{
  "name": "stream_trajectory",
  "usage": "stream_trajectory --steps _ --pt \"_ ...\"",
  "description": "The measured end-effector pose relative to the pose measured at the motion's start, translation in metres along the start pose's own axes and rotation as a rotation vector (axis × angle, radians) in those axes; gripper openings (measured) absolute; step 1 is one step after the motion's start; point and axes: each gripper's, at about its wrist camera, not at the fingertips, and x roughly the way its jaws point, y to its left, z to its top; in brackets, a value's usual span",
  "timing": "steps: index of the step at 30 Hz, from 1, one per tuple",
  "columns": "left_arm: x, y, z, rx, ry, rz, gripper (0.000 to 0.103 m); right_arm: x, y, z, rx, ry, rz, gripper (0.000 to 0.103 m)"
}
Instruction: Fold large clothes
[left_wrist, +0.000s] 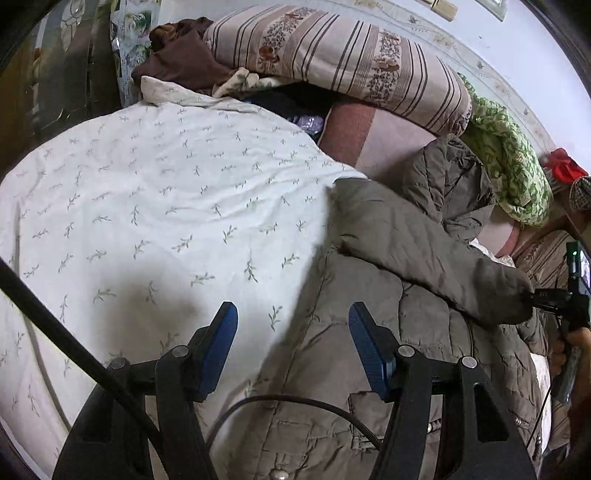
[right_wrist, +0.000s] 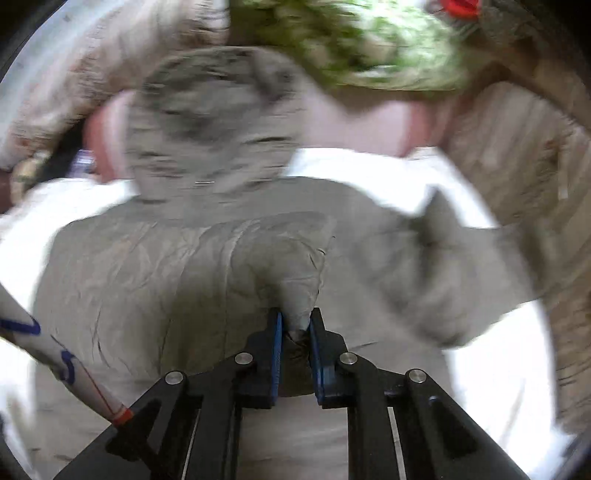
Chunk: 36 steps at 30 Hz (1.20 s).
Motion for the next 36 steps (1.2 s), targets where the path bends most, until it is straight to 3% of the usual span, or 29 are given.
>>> stream_trajectory --steps 3,9,14,16,17,21,25,27,32,36 --pt "0.001 -0.008 -0.005 0.034 0.004 0.014 0.062 0.023 -0.026 0.005 -0.006 0.028 -0.119 0.015" --pt "0.013 -0.03 -0.016 0.124 0.028 0.051 0.062 0.071 -0.022 0.003 -0.036 0.083 -0.177 0.016" --pt "0.022 -0.047 -0.023 0.192 0.057 0.083 0.062 0.097 -0.017 -0.006 -0.045 0.073 -0.214 0.028" --pt "0.024 -0.053 -0.025 0.207 0.068 0.091 0.062 0.1 -0.015 -0.009 -0.067 0.044 -0.254 0.05" --pt "0.024 -0.055 -0.027 0.211 0.072 0.097 0.062 0.1 -0.014 -0.011 -0.092 0.025 -0.299 0.054" --pt "0.029 -0.06 -0.034 0.234 0.102 0.137 0.062 0.074 -0.033 -0.006 -0.046 0.002 -0.23 0.059" --pt "0.034 -0.062 -0.045 0.249 0.121 0.179 0.062 0.018 -0.073 -0.024 0.054 -0.067 -0.101 0.067" --pt "0.03 -0.065 -0.05 0.255 0.105 0.21 0.062 -0.005 -0.096 -0.038 0.066 -0.08 -0.087 0.067" --pt "0.006 -0.084 -0.057 0.269 0.062 0.151 0.062 -0.028 -0.188 -0.072 0.157 -0.068 -0.177 0.067" --pt "-0.002 -0.107 -0.069 0.329 0.029 0.129 0.068 -0.032 -0.272 -0.097 0.32 -0.041 -0.207 0.067"
